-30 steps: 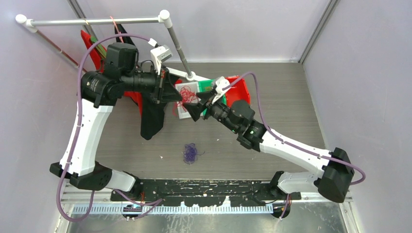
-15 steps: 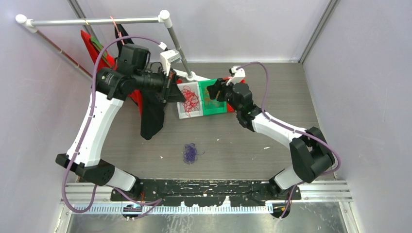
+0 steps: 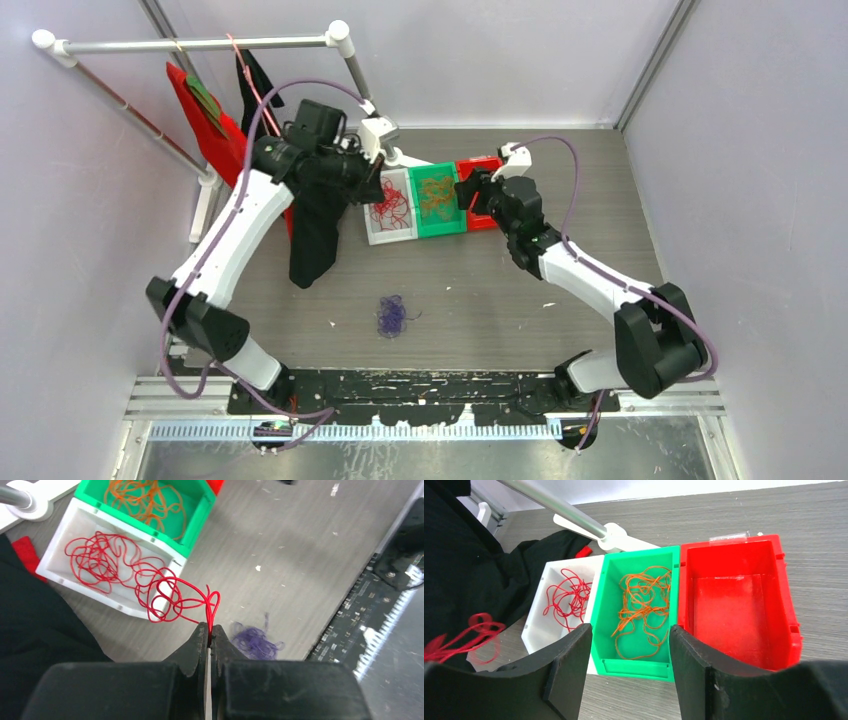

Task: Untangle the cables

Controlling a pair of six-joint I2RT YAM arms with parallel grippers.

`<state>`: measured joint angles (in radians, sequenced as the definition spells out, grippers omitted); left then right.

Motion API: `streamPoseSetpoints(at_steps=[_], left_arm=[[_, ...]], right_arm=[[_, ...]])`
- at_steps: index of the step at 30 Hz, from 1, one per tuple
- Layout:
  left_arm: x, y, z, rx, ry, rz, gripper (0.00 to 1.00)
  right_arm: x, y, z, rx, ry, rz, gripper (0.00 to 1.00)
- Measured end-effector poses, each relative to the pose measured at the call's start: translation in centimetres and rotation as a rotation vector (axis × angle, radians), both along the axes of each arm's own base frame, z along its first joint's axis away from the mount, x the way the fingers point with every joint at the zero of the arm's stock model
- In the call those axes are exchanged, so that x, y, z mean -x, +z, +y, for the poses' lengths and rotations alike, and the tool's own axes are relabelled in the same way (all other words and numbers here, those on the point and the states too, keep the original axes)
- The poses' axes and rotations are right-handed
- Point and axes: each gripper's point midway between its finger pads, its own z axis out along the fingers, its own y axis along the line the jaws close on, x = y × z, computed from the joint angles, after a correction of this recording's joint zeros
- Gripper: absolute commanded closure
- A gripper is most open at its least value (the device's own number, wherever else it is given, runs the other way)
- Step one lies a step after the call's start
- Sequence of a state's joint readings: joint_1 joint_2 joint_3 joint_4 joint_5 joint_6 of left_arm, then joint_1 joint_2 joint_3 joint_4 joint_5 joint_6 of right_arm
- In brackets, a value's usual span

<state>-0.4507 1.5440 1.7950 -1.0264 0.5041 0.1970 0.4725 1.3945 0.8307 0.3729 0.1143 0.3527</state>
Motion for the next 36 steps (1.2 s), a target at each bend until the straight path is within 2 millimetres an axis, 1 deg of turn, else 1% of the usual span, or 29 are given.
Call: streamPoseSetpoints(at_steps=[6,9,10,11,12,14,15,16,17,18,19,22,23,25,26,28,30,32,34,36], left_arm=[[-5.8,-6.4,-0.7,-0.132,-0.009,-0.028,1.00],[-8.3,-9.4,-0.9,-0.193,-0.015,-0.048,0.99],[-8.9,-10.1,-0.9,-0.211,-0.018,-0.055,0.90],[-9.6,-10.9,-0.8,-0.233,-0.017,-0.063,0.74],[-10.1,-11.6,-0.8,-0.252,-0.020,-0.075,0.61],[-11.1,-12.7,-0.5,-0.288,-0.014,-0.089,0.32],[-11.4,-13.1,-0.4,-0.305,-0.015,-0.090,0.23],[-11.6,-13.6,-0.2,-0.321,-0.013,-0.087,0.16],[-11.8,-14.0,0.0,-0.337,-0.013,-0.083,0.12],[-11.8,-14.1,0.0,-0.347,-0.021,-0.082,0.08],[-11.7,-14.2,0.2,-0.357,-0.026,-0.075,0.08],[-10.4,-13.6,0.5,-0.366,-0.059,-0.044,0.07],[-9.6,-13.2,0.5,-0.358,-0.078,-0.030,0.07],[-7.7,-12.3,0.7,-0.341,-0.116,0.001,0.07],[-6.7,-11.9,0.7,-0.328,-0.131,0.015,0.07],[-4.0,-11.1,1.1,-0.296,-0.163,0.046,0.12],[-1.0,-10.7,1.6,-0.266,-0.193,0.081,0.25],[1.7,-11.2,2.0,-0.248,-0.221,0.127,0.40],[4.0,-12.6,2.4,-0.250,-0.249,0.192,0.51],[5.9,-14.9,2.5,-0.266,-0.275,0.272,0.54]], right_arm=[[1.1,1.9,-1.2,0.010,-0.018,-0.049,0.37],[1.7,2.3,-1.6,0.014,-0.021,-0.057,0.37],[1.8,2.3,-1.7,0.015,-0.021,-0.057,0.37],[1.9,2.4,-1.8,0.015,-0.020,-0.056,0.36],[2.0,2.4,-1.8,0.016,-0.020,-0.055,0.35],[2.3,2.2,-1.9,0.019,-0.015,-0.046,0.33],[2.5,2.2,-1.8,0.019,-0.009,-0.043,0.32],[2.7,2.0,-1.8,0.019,-0.001,-0.035,0.31],[2.9,1.9,-1.6,0.019,0.009,-0.027,0.31],[3.1,1.9,-1.5,0.017,0.019,-0.020,0.31],[3.5,1.7,-1.3,0.012,0.037,-0.007,0.31],[4.7,1.7,-0.3,-0.014,0.097,0.022,0.32],[5.2,1.6,0.1,-0.021,0.117,0.031,0.32],[6.7,1.2,1.8,-0.026,0.185,0.059,0.32],[7.8,0.8,2.9,-0.024,0.226,0.075,0.32],[10.5,-0.4,5.6,-0.011,0.325,0.117,0.34],[13.3,-1.9,7.8,0.005,0.412,0.165,0.36],[15.8,-3.6,9.3,0.022,0.479,0.216,0.38],[17.2,-5.3,9.6,0.036,0.499,0.267,0.39],[17.4,-6.5,9.0,0.049,0.475,0.308,0.40]])
